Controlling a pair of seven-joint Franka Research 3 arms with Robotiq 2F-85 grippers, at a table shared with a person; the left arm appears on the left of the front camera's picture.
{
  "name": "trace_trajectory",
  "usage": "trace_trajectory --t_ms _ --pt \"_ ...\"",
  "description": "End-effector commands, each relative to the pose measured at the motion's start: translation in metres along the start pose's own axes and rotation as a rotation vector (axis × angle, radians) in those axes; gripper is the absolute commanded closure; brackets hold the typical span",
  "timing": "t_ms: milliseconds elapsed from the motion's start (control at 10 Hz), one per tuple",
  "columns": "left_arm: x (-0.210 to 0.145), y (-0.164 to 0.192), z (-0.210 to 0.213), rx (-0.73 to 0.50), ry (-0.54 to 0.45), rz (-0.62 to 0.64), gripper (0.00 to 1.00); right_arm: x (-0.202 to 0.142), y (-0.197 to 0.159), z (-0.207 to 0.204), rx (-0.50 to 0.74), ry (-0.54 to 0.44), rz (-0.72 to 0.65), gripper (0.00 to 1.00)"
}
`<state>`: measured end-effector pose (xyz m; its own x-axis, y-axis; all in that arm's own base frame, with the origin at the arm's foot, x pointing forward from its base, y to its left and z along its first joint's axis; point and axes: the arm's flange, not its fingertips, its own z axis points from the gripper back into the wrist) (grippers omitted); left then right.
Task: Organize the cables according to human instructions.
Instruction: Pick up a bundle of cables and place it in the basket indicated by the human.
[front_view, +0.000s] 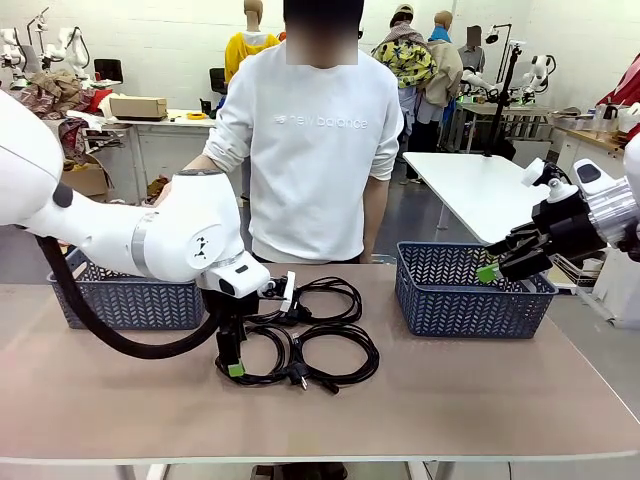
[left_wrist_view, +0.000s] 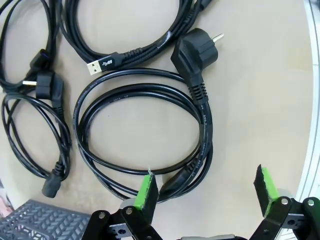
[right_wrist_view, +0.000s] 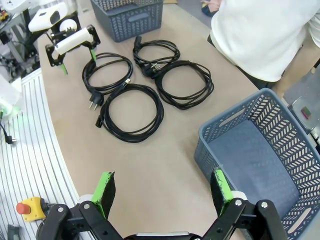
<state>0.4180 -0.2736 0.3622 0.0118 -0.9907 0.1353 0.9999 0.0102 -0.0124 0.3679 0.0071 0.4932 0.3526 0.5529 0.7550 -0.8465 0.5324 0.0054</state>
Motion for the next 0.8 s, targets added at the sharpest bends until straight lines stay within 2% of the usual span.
trace_trajectory --t_ms 0,700 --pt "0.001 0.0 0.0 -0.002 -0.003 0.0 0.0 0.001 -0.003 -0.001 0.008 -0.025 0.023 0.0" --pt "0.002 0.006 -0.015 0.012 0.022 -0.017 0.0 0.001 -0.003 -0.001 0.008 -0.025 0.023 0.0"
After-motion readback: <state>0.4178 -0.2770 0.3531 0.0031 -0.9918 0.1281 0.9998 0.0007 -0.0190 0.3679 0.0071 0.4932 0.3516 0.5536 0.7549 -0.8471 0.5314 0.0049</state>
